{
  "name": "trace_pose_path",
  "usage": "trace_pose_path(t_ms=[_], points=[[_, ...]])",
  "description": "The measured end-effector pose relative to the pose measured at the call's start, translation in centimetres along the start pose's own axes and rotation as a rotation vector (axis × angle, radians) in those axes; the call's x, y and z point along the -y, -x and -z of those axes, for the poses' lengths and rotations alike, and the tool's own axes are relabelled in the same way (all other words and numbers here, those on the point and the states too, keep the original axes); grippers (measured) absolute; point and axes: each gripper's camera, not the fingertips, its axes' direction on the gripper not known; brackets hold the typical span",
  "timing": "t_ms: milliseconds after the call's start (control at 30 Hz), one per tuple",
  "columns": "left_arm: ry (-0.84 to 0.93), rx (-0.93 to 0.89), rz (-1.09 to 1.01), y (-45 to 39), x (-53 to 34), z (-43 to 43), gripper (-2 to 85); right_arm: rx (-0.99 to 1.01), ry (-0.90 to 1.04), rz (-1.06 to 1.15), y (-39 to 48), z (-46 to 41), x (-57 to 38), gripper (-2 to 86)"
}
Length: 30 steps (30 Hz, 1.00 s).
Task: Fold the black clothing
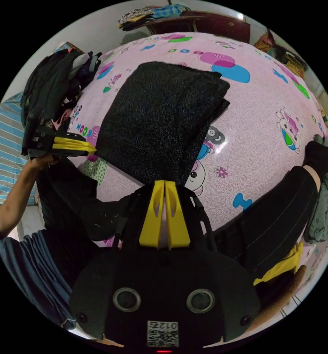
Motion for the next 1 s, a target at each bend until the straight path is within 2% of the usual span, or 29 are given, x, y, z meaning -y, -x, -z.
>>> trace_pose_path(t_ms=[133, 300, 500, 633, 700, 767, 867, 967, 1000], points=[[-0.108, 0.0, 0.041, 0.6, 0.2, 2.5, -0.1, -0.022, -0.093, -0.004, 0.0, 1.2, 0.2, -0.9], [-0.043, 0.016, 0.07, 1.0, 1.5, 0.5, -0.1, -0.009, -0.023, -0.021, -0.9, -1.3, 1.3, -0.9], [-0.035, -0.048, 0.097, 2.7, 1.0, 2.5, 0.0, 0.042, -0.066, -0.038, -2.3, 0.6, 0.0, -0.9], [-0.24, -0.186, 0.236, 7.3, -0.4, 5.9, 0.0, 0.055, -0.273, -0.079, -4.2, 4.1, -0.8, -0.9], [-0.364, -0.236, 0.295, 9.6, 0.2, 7.2, 0.1, 0.07, -0.323, -0.08, -4.7, 4.5, 0.0, -0.9], [-0.389, -0.225, 0.309, 10.5, 1.6, 7.6, 0.1, 0.067, -0.34, -0.067, -4.7, 4.2, 1.3, -0.8], [-0.349, -0.189, 0.265, 10.6, 4.6, 7.2, 0.1, 0.056, -0.319, -0.035, -4.3, 2.8, 3.6, -0.9], [-0.253, -0.129, 0.236, 10.6, 6.3, 5.7, 0.1, -0.035, -0.196, -0.016, -4.6, 0.0, 4.9, -1.0], [-0.258, -0.131, 0.238, 10.7, 6.3, 5.7, 0.1, -0.011, -0.225, -0.02, -5.2, -0.1, 4.6, -1.0]])
